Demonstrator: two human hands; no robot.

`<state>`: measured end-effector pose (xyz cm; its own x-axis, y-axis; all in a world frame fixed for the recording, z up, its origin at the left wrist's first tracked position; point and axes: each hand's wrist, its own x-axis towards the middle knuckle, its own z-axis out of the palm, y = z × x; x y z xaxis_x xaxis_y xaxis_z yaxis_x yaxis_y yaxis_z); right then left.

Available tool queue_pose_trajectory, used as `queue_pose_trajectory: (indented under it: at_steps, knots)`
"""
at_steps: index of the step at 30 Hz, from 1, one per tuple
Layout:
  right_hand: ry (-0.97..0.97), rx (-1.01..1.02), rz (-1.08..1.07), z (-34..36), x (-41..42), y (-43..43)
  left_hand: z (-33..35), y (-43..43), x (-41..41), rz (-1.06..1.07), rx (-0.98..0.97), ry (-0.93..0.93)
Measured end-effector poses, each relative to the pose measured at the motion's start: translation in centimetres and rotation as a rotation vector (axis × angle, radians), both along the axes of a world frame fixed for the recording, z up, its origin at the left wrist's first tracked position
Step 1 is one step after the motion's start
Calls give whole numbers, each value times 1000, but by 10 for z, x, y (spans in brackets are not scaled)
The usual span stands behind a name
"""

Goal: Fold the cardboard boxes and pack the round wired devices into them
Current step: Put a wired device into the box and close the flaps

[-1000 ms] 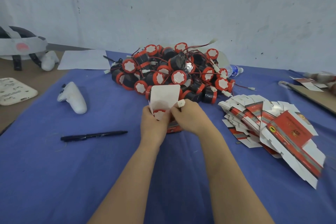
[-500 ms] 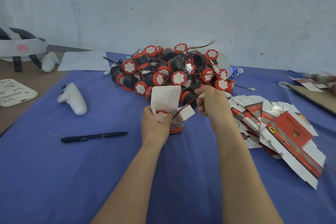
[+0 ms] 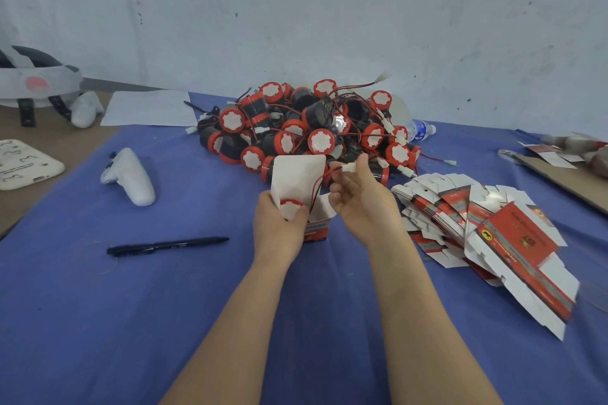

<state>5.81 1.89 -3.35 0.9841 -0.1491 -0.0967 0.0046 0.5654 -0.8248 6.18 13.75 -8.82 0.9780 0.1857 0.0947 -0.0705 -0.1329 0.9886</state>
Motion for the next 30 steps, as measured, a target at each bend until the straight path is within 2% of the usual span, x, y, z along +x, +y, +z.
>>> queue_pose_trajectory:
  at_steps: [6, 9, 12, 14, 17, 19, 25, 30]
  knots:
    - [75, -36, 157, 3, -4, -9, -1, 0, 1, 2, -2, 8]
    - [122, -113, 158, 2, -5, -13, -2, 1, 1, 4, 8, 5]
    - [90, -214, 187, 4, -6, -13, -2, 1, 2, 6, 14, 4]
    - [40, -440, 177, 5, -7, -12, -2, 0, 2, 4, 11, 7]
    - [-12, -1019, 44, 4, -7, -7, -2, 0, 2, 8, 15, 10]
    - [-30, -1246, -72, 2, -4, -1, -2, 1, 2, 4, 24, 15]
    - [-125, -1300, -512, -9, 2, 3, -1, 1, 1, -5, 40, 21]
    - [-98, -1195, -553, -15, 7, 0, 2, 0, -1, 1, 43, 31]
